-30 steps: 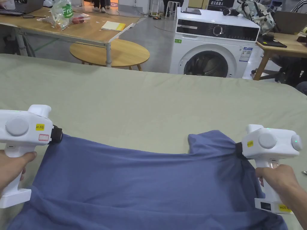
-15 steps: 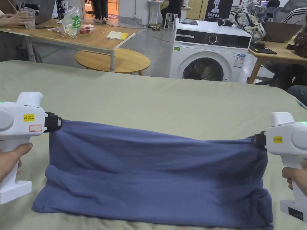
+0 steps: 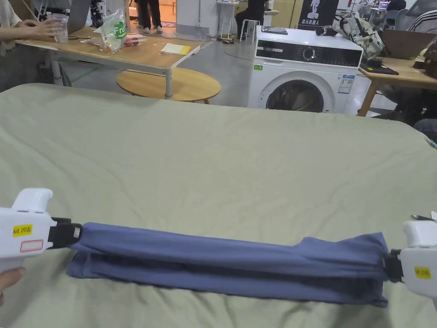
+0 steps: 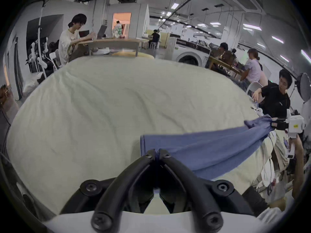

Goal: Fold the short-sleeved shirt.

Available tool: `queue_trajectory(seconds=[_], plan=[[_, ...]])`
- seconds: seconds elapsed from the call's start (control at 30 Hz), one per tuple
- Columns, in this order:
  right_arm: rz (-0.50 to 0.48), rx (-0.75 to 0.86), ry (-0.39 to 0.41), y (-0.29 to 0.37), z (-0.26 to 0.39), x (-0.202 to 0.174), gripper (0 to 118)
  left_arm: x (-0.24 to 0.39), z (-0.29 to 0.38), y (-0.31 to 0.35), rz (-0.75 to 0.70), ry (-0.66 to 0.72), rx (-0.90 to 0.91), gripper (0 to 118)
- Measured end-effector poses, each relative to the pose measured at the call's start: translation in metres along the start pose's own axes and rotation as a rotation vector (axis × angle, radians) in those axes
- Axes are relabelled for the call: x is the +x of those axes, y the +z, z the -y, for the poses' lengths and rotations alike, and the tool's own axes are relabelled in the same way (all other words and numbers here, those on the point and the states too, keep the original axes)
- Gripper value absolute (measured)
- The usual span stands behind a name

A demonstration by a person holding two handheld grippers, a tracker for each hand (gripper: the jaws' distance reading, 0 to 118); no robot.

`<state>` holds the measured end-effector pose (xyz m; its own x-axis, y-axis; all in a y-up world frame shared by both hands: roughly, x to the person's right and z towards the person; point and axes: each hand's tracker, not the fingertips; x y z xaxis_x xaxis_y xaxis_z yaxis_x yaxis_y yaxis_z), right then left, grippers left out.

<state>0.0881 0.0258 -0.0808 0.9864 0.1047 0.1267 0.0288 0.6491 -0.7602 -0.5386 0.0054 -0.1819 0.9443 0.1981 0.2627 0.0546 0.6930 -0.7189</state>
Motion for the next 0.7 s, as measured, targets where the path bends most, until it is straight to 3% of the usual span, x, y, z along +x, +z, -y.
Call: queue_trajectory(seconds=[0.23, 0.43, 0.5, 0.57, 0.63, 0.7], plan=[[0.001, -0.110, 0.007, -0.050, 0.033, 0.003, 0, 0.001, 0.027, -0.032, -0.054, -0.064, -0.138, 0], [0.035, -0.089, 0.024, -0.055, 0.036, 0.000, 0, 0.004, 0.031, -0.041, -0.074, -0.067, -0.134, 0], [0.051, -0.097, 0.033, -0.050, 0.031, -0.002, 17, 0.006, 0.026, -0.037, -0.075, -0.046, -0.139, 3], [0.125, -0.081, 0.056, -0.036, 0.023, -0.005, 52, 0.008, 0.018, -0.032, -0.068, -0.018, -0.126, 27], [0.100, -0.042, 0.046, -0.020, 0.016, -0.007, 56, 0.011, 0.011, -0.026, -0.054, 0.004, -0.086, 43], [0.088, -0.002, 0.028, -0.006, 0.005, -0.010, 56, 0.020, 0.002, -0.022, -0.044, 0.002, -0.018, 45]])
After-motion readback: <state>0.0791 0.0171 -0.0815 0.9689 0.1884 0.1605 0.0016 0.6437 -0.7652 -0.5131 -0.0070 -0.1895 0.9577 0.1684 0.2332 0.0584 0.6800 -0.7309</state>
